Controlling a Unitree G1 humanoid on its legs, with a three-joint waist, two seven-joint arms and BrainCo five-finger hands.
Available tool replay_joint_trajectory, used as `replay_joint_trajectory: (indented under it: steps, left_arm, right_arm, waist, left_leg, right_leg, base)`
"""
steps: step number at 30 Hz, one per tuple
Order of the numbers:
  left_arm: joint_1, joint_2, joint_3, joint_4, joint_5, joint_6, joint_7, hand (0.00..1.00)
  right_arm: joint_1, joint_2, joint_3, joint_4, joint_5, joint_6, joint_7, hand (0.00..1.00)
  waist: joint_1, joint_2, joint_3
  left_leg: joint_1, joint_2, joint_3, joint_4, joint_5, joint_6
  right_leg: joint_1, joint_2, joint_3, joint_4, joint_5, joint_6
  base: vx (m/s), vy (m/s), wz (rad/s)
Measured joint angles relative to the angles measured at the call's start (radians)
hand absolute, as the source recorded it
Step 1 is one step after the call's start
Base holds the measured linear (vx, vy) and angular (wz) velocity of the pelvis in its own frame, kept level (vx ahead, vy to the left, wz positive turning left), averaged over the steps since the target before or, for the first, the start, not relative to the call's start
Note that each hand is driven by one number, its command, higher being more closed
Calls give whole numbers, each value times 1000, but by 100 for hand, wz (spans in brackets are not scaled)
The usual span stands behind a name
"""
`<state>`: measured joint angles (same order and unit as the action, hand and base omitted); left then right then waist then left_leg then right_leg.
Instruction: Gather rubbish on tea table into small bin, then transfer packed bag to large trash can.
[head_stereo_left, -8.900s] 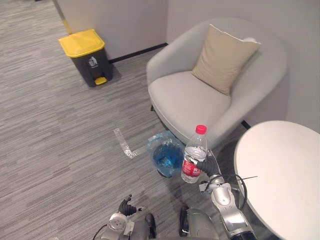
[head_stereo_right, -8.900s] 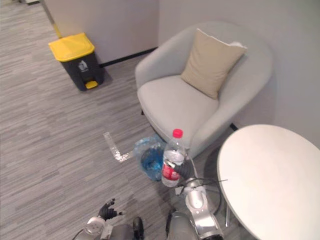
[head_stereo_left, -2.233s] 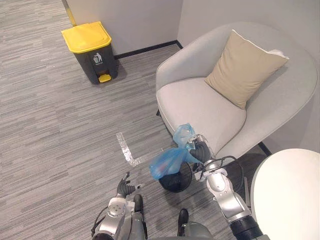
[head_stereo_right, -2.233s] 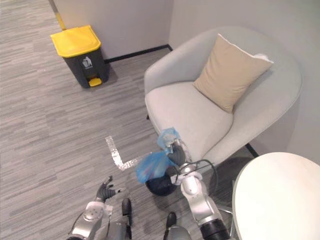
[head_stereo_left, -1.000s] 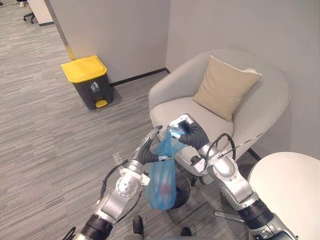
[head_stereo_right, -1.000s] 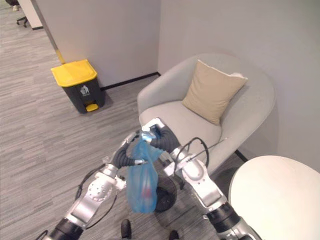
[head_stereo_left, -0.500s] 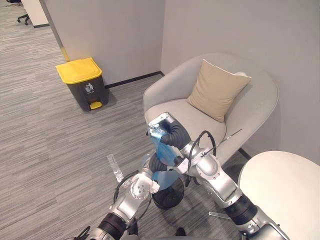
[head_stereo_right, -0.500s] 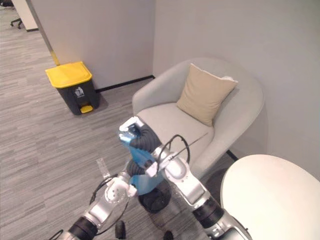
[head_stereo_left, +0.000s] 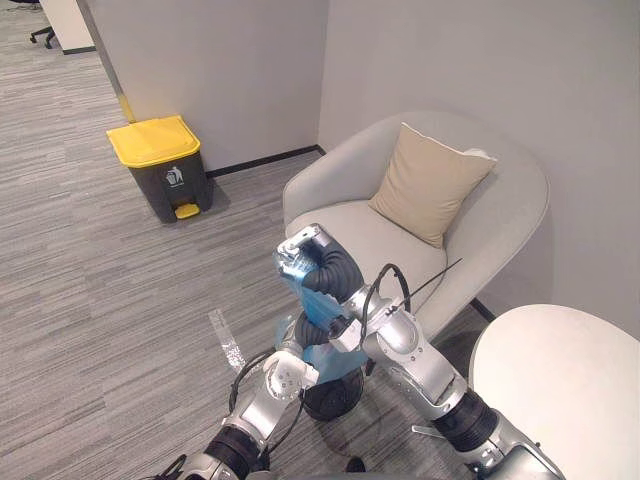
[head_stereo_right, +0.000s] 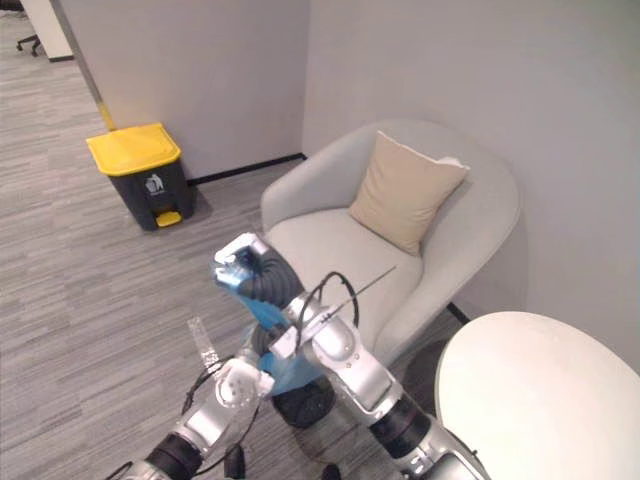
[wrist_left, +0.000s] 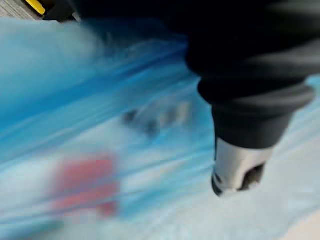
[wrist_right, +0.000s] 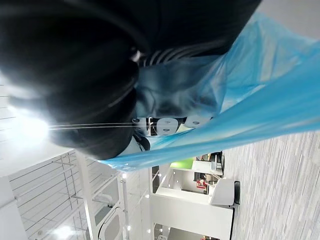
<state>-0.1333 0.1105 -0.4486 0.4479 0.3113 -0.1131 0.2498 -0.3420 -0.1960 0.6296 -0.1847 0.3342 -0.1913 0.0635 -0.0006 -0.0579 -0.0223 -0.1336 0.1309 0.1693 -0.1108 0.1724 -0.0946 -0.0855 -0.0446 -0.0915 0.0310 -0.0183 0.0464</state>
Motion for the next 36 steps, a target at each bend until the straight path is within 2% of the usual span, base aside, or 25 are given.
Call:
replay_joint_trajectory:
  steps: [7,8,12,22,28,31,34,36]
  left_arm:
    - [0,0,7,-3,-41,0,2,100]
    - [1,0,15,-5,-51,0,1,100]
    - [13,-1,50,-24,-81,0,1,100]
    - [72,-1,118,-127,-139,-8,-18,100]
    - [116,8,160,-153,-158,-9,-18,100]
    - [139,13,193,-154,-158,-10,-19,100]
    - [160,12,209,-154,-159,-10,-19,100]
    - [185,8,233,-153,-168,-10,-19,100]
  right_arm:
    - [35,3,2,0,-8,-2,11,100]
    - [51,3,2,1,-16,-4,14,0]
    - [117,1,-20,7,-63,-7,17,0]
    - [218,-23,-152,56,-344,-14,-15,0]
    - [239,-101,-249,56,-602,-45,-121,0]
    - [274,-122,-318,53,-720,-53,-199,0]
    - [317,-111,-373,54,-770,-53,-241,0]
    - [364,-72,-423,61,-773,-50,-262,0]
  waist:
    - [0,0,0]
    - [0,0,0]
    - [0,0,0]
    - [0,-1,2]
    - [2,-1,4]
    - [2,0,6]
    - [3,4,12]
    - [2,8,16]
  left_leg:
    - [0,0,0,0,-4,-6]
    - [0,0,0,0,-4,-6]
    - [0,0,-1,0,-4,-5]
    - [-5,-2,-14,0,-5,-6]
    - [-6,-4,-17,0,-6,-4]
    - [-6,-5,-19,0,-7,-1]
    - [-6,-5,-19,0,-9,-2]
    - [-6,-6,-20,0,-11,-1]
  right_leg:
    - [0,-1,0,0,-1,1]
    - [0,-1,0,0,-1,1]
    - [0,-2,-1,0,-5,6]
    - [1,-4,-12,0,-16,13]
    - [10,-5,-15,-2,-19,16]
    - [11,-5,-17,-2,-23,14]
    - [12,-5,-17,-2,-26,14]
    - [12,-5,-18,-2,-29,14]
  base:
    - [0,0,0]
    - [0,0,0]
    - [0,0,0]
    - [3,0,3]
    - [7,0,1]
    - [12,0,1]
    - [24,-2,1]
    - [34,-2,1]
